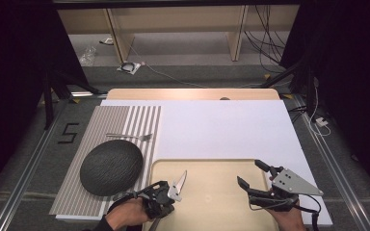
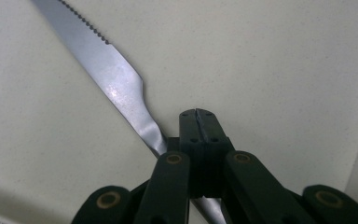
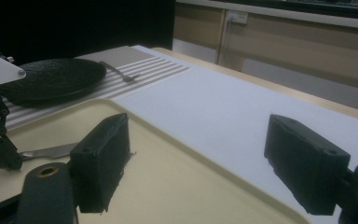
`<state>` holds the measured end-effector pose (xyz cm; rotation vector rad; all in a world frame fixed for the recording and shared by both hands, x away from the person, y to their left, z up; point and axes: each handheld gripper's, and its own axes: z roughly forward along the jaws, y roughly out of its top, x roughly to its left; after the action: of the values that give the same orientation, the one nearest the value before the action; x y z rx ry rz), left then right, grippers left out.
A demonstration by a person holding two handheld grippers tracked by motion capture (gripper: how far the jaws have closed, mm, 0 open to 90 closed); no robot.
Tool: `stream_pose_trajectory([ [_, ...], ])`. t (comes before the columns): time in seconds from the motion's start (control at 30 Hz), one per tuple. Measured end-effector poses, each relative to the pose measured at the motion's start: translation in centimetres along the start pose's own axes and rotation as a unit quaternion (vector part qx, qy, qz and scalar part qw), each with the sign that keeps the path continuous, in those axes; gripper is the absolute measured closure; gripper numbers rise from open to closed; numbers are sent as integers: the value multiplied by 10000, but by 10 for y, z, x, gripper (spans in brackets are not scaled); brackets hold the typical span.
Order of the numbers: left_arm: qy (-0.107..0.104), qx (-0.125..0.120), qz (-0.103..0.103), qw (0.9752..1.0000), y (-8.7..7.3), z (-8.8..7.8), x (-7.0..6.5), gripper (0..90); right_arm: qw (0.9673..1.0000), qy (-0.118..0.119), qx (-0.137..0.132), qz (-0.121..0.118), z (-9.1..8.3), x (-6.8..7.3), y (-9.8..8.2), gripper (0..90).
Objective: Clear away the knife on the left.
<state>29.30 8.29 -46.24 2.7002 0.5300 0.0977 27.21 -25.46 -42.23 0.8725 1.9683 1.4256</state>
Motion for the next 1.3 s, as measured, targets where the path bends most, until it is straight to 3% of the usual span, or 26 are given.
stream_pose_trajectory([
  [1.3,159,108,-459,9988,-26,-11,18,892,10000,27,-50,0,1,1,0,231],
])
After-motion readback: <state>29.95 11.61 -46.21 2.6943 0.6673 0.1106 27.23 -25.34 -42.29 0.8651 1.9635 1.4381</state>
